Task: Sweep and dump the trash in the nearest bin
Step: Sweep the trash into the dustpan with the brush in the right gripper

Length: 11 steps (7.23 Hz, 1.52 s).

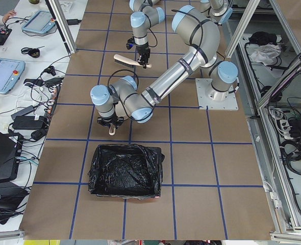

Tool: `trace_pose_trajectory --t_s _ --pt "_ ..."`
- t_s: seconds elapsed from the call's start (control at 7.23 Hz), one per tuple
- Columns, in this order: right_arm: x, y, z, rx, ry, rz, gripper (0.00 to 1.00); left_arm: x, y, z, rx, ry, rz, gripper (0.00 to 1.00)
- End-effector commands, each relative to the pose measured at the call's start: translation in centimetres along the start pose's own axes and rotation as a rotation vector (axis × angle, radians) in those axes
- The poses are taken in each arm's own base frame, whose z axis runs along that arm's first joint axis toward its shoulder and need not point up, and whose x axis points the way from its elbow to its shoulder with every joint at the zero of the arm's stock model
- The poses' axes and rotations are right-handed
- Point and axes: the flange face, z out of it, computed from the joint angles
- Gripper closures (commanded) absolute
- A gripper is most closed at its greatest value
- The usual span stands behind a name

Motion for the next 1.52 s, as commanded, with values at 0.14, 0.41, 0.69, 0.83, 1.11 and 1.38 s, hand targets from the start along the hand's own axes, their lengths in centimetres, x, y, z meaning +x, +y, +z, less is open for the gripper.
trace_pose_trajectory --t_s 0.14,0.41,0.69,0.83,1.11,1.38 --pt "-3.8 0.3 2.9 -0.007 0.000 0.013 1.00 0.3 -0.6 1.2 0.002 -0.015 0.007 1.00" --pt "-4.1 0.1 4.4 -0.029 0.008 0.000 1.00 0.1 -1.0 1.2 0.001 -0.014 0.013 1.00" --pt "-6.1 -0.6 5.1 -0.040 -0.028 -0.052 1.00 0.2 -1.0 0.7 -0.003 -0.017 0.010 1.00" --pt "-6.3 -0.7 5.3 -0.043 -0.023 -0.067 1.00 0.4 -1.0 0.2 -0.012 -0.018 0.007 1.00" --pt "-6.4 -0.8 5.8 -0.054 -0.027 -0.195 1.00 0.4 -1.1 0.1 -0.016 -0.018 0.007 1.00" --pt "-7.4 -0.5 4.9 -0.083 -0.083 -0.298 1.00 0.4 -1.2 0.2 -0.016 -0.014 0.007 1.00"
